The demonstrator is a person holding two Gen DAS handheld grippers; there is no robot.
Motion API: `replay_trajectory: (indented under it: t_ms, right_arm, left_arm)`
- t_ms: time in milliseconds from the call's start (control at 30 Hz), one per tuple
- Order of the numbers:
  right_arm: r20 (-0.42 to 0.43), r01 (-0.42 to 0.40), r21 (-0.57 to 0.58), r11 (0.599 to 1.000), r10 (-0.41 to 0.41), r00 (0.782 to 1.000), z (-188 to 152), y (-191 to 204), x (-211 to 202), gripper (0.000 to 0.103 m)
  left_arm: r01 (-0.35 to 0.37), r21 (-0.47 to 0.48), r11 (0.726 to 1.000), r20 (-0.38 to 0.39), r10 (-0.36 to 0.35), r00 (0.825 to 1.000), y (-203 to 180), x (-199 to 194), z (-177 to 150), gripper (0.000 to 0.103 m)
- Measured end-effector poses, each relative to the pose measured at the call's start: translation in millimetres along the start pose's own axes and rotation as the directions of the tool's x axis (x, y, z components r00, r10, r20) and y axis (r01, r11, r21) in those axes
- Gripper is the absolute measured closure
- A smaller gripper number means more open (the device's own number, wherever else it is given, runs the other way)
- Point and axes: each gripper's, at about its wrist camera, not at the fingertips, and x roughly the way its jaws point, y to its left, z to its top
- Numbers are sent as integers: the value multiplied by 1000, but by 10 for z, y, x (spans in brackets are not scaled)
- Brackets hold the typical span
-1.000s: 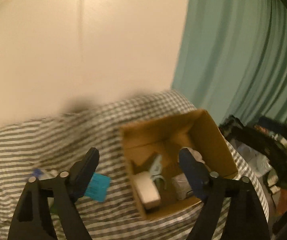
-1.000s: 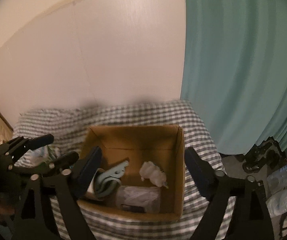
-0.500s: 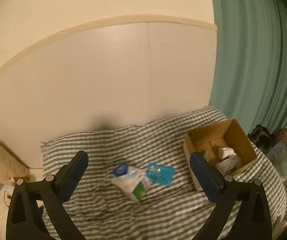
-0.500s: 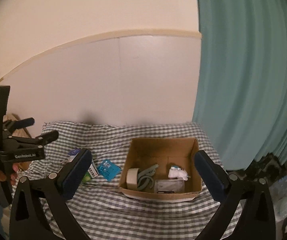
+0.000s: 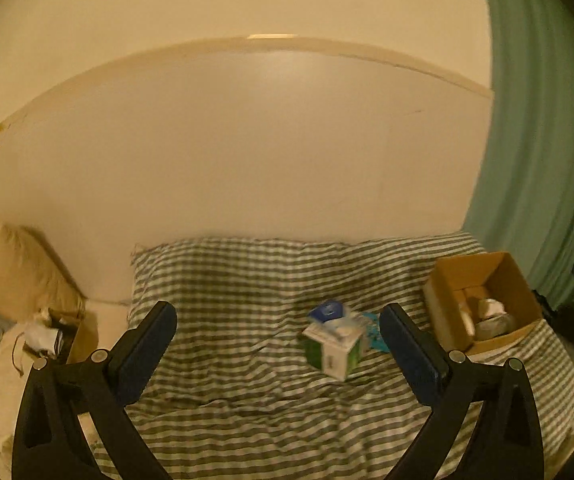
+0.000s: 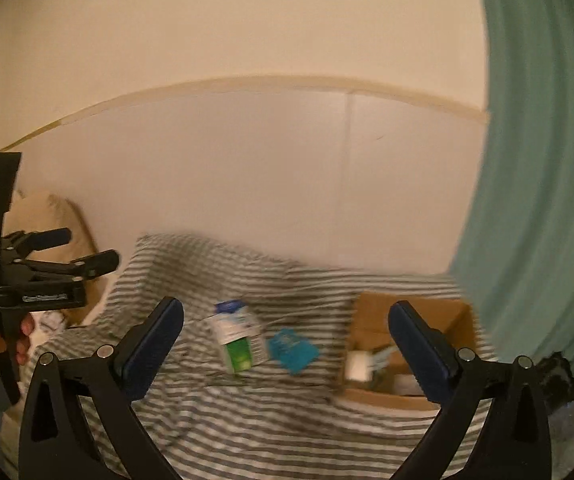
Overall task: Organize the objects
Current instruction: 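Grasp the blue tissue pack off the medicine box with the right tool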
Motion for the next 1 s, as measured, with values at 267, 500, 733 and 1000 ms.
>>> replay_trajectory:
  t_ms: [267, 500, 733, 1000]
  right_arm:
    - [-144, -70, -55, 996, 62, 988, -283, 441, 965, 0]
    - [-270, -50, -82, 995, 26, 962, -568, 548, 1848, 0]
    - [-314, -59, -102, 993, 24, 949, -619, 530, 2568, 6]
    - [-379, -122, -90, 988, 79, 922, -695, 472, 2970, 47]
  left_arm:
    - [-113, -64, 992, -95, 107, 990, 352, 596, -404, 0]
    - [-155, -117, 981, -197, 130, 972, 515, 1218, -801, 0]
    - [-132, -77, 988, -255, 108, 961, 349, 1639, -1015, 0]
    - [-94, -45, 995, -290, 77, 954, 79, 1840, -1075, 0]
